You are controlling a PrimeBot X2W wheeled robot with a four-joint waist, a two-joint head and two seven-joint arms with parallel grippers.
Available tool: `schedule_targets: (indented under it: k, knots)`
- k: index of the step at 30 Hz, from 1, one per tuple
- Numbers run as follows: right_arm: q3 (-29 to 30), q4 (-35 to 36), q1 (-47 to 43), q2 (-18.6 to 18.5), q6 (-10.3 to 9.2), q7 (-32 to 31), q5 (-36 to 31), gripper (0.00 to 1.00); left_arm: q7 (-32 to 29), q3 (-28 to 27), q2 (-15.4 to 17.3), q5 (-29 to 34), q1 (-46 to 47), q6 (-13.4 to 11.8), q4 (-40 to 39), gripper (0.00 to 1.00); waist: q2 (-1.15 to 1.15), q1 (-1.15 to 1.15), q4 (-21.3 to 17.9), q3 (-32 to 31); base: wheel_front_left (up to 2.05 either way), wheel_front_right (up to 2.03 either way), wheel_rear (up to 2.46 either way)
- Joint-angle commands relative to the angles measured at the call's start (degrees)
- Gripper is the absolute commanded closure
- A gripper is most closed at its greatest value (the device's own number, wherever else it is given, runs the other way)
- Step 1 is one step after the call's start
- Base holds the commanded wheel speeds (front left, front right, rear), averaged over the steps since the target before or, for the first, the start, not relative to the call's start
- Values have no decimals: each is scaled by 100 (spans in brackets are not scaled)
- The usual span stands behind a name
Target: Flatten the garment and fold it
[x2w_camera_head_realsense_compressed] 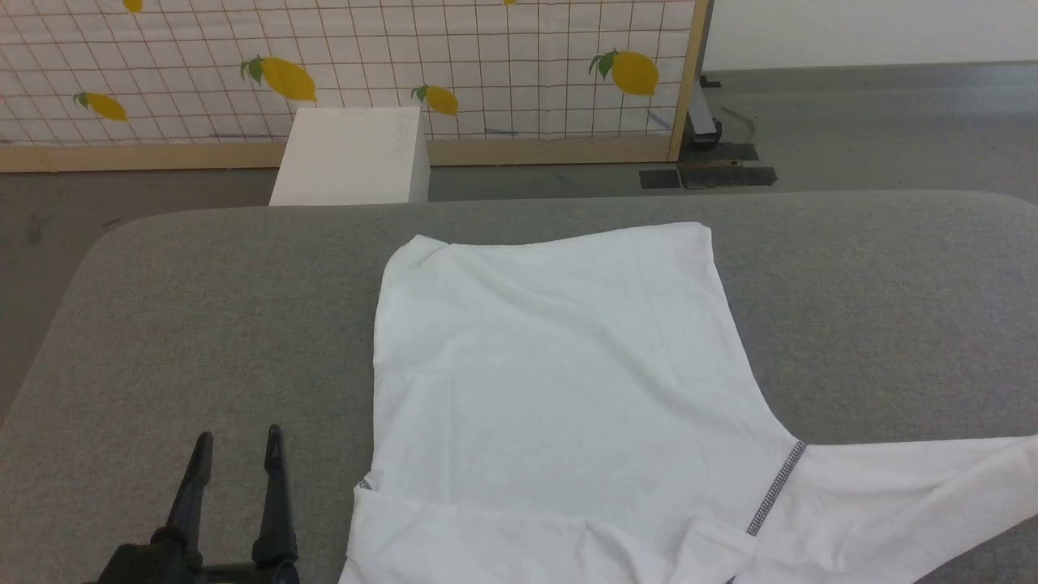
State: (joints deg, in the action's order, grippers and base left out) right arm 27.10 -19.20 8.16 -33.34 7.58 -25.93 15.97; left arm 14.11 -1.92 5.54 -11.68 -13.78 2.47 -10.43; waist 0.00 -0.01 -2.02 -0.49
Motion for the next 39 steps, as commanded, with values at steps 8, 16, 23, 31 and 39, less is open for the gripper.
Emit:
schedule_targets:
  k: [8,16,23,31,39]
  knots:
    - [-877,920,79,-101,-9,328,419,100,-16,-19,61,-55,-124,-48,-66,0,0,1,72,-93,0,0,0]
    - [-2112,2411,419,-7,-9,218,767,100,8,-84,68,-116,-207,-96,-116,0,0,1,155,-182,0,0,0]
    - [-3404,3423,783,308,-9,-116,850,100,18,-76,83,-147,-217,-107,-145,0,0,1,342,-196,0,0,0]
    - [-5154,3587,1334,641,-9,-294,1130,100,23,-9,84,-159,-129,-113,-141,0,0,1,642,-75,0,0,0]
    - [-7063,2689,1949,1038,-9,-92,1417,100,48,176,23,-167,72,-88,-12,0,0,1,1033,181,0,0,0]
